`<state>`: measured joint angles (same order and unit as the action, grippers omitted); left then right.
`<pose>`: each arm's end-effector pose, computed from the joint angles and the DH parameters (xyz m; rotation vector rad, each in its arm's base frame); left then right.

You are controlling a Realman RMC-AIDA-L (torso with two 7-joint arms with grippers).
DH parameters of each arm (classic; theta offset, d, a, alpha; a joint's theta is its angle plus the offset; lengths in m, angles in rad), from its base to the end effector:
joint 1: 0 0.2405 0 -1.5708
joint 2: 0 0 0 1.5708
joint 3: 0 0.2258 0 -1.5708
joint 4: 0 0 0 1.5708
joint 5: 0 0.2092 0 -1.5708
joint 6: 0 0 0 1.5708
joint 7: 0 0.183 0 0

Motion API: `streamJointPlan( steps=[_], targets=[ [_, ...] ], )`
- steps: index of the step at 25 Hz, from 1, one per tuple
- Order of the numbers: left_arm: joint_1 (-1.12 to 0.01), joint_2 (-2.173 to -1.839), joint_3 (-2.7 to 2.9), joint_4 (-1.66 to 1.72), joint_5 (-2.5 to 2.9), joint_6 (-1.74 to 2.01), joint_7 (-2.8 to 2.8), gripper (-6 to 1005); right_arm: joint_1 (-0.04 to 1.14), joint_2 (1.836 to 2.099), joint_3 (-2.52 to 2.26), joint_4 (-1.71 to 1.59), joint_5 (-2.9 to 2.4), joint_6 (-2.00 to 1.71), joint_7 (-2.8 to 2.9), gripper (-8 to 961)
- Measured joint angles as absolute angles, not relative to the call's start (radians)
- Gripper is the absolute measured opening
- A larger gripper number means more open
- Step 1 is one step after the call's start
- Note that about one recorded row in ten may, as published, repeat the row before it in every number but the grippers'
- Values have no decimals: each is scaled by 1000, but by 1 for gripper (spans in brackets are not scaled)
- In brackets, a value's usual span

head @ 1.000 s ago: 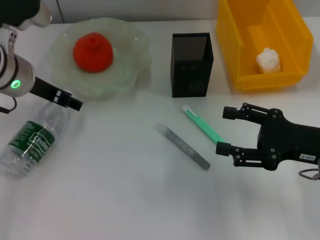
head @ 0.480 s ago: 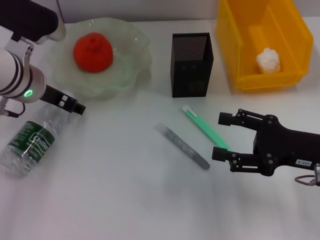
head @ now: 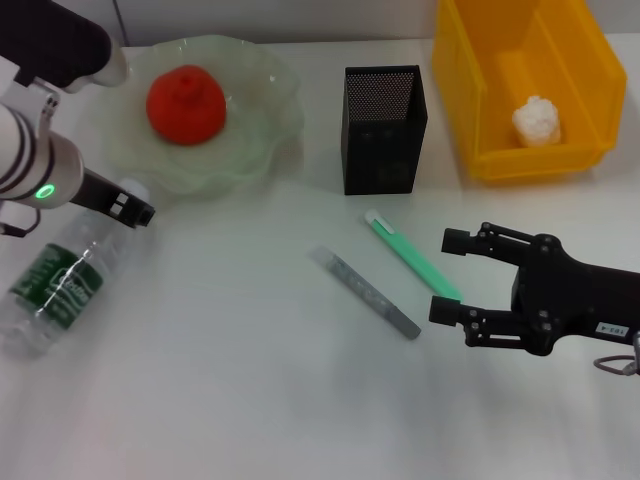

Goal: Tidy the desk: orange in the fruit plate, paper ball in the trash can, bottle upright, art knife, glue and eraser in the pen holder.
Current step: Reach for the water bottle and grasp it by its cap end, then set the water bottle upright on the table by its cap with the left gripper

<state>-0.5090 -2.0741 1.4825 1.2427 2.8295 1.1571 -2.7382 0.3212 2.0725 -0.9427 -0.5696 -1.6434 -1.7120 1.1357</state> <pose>-0.2372 0.3843 -0.0134 -2.2102 -0.9233 0.4771 0.2231 0.2611 -0.0287 -2.7157 0.4857 1.0468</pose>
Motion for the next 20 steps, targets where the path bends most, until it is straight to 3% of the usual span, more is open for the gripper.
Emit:
streamJointPlan(
  steps=[4,11,20],
  targets=[
    [-463,-2071,1457,1331,2781,1253,-2654,454,319,2071,-939,-569,-1643,-1716,1140,837],
    [-410,-2069,1219,1400,2409,1482,-2364,441,332,2072,-937,-569,-1643,-1726,1144,837],
    [-409,-2066,927,999,1928,1560,-1869,441,366,2077,-940,-569,-1642,-1726,1196,837]
  ],
)
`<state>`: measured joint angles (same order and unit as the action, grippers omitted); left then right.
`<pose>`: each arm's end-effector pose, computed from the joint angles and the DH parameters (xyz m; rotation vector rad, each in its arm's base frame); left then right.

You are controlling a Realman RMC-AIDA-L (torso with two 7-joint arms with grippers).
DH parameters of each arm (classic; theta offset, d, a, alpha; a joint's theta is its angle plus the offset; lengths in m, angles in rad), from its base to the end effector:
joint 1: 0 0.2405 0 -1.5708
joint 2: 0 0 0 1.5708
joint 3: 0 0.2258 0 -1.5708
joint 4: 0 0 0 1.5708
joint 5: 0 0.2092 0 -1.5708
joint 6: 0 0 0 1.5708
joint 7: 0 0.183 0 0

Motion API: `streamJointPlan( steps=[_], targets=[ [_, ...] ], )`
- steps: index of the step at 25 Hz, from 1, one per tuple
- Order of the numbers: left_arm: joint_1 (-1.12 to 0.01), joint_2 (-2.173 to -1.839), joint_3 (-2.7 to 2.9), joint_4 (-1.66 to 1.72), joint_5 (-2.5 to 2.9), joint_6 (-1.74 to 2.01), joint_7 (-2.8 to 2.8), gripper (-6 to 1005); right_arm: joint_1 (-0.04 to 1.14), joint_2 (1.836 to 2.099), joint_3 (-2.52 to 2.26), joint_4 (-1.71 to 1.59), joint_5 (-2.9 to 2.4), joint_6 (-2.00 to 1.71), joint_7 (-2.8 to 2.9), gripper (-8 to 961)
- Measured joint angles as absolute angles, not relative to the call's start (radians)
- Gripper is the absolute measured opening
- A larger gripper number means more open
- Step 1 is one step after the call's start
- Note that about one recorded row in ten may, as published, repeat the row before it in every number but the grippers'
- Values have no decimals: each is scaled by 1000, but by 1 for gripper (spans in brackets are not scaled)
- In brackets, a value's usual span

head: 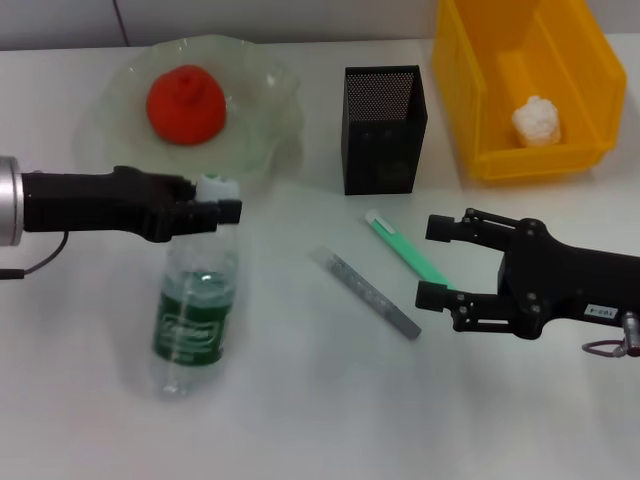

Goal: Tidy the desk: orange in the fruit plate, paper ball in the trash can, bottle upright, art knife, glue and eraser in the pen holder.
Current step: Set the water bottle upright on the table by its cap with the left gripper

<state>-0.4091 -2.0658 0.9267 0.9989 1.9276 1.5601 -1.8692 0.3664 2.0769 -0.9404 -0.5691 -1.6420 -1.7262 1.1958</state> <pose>-0.2092 0.3275 0.0083 -2.7063 -0.9400 -0.5878 0.2085 0.2688 -0.0289 -2.7458 0.5078 1.0943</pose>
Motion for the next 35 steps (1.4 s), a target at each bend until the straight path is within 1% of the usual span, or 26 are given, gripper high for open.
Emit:
streamJointPlan(
  steps=[1,5,6,10,11,14,15,17,20,25,30,35],
  targets=[
    [-409,-2066,927,999,1928,1560,-1869,440,366,2077,-940,-569,-1642,-1726,1196,837],
    [-403,-2064,815,764,1791,1570,-1585,440,369,2078,-947,-569,-1637,-1728,1215,837],
    [-403,-2064,815,764,1791,1570,-1585,440,369,2078,-947,-569,-1637,-1728,1215,836],
    [-384,-2066,709,556,1651,1607,-1297,440,376,2081,-942,-545,-1636,-1731,1216,836],
    [-384,-2066,709,556,1651,1607,-1297,440,376,2081,-942,-545,-1636,-1731,1216,836],
    [-369,-2069,672,424,1551,1619,-1080,440,393,2082,-938,-509,-1636,-1738,1216,836],
    [-363,-2072,665,345,1486,1622,-920,440,403,2082,-938,-489,-1636,-1739,1209,836],
    [-361,-2072,663,306,1456,1622,-843,440,406,2082,-939,-483,-1636,-1739,1207,836],
    [-359,-2074,656,154,1326,1620,-500,440,425,2084,-938,-448,-1634,-1739,1194,836],
    [-376,-2079,653,56,1277,1606,-259,441,435,2086,-942,-441,-1633,-1739,1191,836],
    [-402,-2079,599,-2,1271,1558,-239,441,441,2087,-937,-420,-1632,-1738,1180,835],
    [-396,-2077,543,-23,1271,1574,-269,452,441,2086,-936,-415,-1630,-1733,1176,835]
  ],
)
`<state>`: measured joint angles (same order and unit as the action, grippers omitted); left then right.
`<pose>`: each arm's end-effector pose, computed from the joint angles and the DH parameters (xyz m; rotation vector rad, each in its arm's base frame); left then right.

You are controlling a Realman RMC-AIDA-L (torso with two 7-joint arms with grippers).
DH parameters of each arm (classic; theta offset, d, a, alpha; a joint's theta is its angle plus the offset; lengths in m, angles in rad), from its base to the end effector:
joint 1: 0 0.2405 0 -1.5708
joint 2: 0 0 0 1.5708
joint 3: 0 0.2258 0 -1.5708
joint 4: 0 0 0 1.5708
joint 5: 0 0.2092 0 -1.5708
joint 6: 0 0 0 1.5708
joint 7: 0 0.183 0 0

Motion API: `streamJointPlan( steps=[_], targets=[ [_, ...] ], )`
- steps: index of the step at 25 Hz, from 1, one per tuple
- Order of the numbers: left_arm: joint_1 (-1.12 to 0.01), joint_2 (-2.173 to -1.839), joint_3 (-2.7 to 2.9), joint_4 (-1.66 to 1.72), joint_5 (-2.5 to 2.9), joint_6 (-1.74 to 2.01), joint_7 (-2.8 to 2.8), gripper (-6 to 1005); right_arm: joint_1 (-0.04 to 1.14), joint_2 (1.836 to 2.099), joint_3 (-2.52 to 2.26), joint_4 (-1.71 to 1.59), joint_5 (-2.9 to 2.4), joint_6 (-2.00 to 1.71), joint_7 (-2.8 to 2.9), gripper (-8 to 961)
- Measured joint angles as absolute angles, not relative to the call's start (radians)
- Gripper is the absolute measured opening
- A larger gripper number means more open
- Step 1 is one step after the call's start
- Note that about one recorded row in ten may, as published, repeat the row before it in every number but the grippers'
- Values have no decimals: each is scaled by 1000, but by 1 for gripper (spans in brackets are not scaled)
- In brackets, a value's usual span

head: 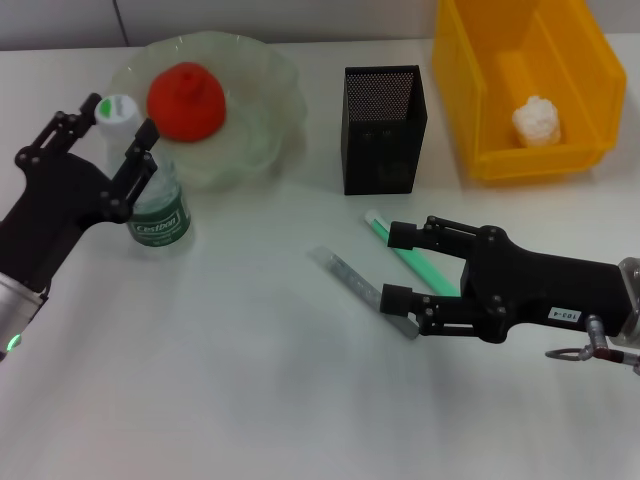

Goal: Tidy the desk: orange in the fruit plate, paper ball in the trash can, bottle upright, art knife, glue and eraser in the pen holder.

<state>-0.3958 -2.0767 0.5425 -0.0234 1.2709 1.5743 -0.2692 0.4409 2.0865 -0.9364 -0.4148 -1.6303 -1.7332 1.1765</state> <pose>-0.2625 0.2995 -0.0127 -1.8653 -0.2794 -0.9336 0.1951 0.2659 -0.0481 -2.7633 0.5972 1.2058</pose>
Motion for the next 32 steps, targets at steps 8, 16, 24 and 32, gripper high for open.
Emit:
streamJointPlan(
  steps=[8,16,24,32],
  targets=[
    [-317,-2058,580,229,1379,1829,-658,660,409,2072,-933,-444,-1480,-1739,1188,835],
    [-317,-1984,752,544,1722,1925,-1041,815,342,2059,-817,-944,-1544,-1694,1534,834],
    [-329,-1995,748,553,1816,1897,-1052,815,581,2056,-977,-1595,-2376,-1816,2393,834],
    [-338,-2010,748,547,1820,1826,-1081,815,779,2088,-1314,-1441,-2737,-1817,2662,834]
  ],
)
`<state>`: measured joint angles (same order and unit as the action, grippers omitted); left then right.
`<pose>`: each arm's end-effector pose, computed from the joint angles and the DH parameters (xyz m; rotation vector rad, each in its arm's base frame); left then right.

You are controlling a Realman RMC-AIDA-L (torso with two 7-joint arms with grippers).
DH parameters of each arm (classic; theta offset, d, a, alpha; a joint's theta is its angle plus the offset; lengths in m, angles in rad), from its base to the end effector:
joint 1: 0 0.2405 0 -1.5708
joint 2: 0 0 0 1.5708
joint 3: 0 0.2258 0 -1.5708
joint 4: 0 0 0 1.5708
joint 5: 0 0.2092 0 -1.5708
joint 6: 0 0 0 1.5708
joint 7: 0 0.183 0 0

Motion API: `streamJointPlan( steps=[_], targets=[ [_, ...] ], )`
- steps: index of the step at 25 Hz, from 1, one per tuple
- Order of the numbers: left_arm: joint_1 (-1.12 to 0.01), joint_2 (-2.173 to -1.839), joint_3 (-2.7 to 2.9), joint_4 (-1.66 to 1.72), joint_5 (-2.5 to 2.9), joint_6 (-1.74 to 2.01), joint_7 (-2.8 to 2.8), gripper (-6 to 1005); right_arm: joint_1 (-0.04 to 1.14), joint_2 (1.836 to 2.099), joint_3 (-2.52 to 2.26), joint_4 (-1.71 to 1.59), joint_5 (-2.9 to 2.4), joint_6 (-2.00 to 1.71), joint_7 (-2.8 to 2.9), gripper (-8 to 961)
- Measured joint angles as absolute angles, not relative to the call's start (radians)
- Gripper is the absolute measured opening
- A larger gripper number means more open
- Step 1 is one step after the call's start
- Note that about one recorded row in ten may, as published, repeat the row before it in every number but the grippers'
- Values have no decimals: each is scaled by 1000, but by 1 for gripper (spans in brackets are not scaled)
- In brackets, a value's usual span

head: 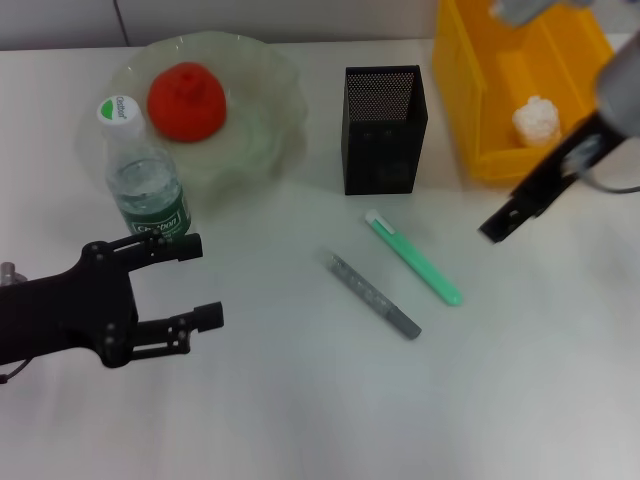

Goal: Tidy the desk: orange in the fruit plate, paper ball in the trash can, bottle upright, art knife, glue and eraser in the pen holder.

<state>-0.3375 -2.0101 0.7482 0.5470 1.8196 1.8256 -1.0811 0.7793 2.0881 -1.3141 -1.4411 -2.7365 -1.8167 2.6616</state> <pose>-0.2459 0.2539 0.0015 -2.7391 -0.4147 -0.9762 0.1326 0.3492 0.0109 -2.5353 0.8965 -0.6600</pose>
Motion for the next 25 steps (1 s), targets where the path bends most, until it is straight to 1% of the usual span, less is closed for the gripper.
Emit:
streamJointPlan(
  steps=[1,3,11,13,18,25],
  targets=[
    [-339,-2015,750,550,1820,1801,-1094,815,803,2088,-1370,-1358,-2731,-1752,2682,833],
    [-341,-2019,752,551,1820,1774,-1102,815,813,2089,-1387,-1314,-2718,-1713,2683,833],
    [-344,-2020,749,547,1821,1742,-1119,815,892,2090,-1509,-1016,-2605,-1402,2673,834],
    [-344,-2020,749,547,1821,1737,-1123,815,896,2090,-1546,-997,-2604,-1353,2673,829],
    [-341,-2023,750,546,1821,1722,-1129,814,896,2092,-1624,-966,-2595,-1257,2673,724],
    [-339,-2028,756,546,1835,1709,-1140,814,892,2093,-1657,-938,-2552,-1212,2656,497]
  ],
)
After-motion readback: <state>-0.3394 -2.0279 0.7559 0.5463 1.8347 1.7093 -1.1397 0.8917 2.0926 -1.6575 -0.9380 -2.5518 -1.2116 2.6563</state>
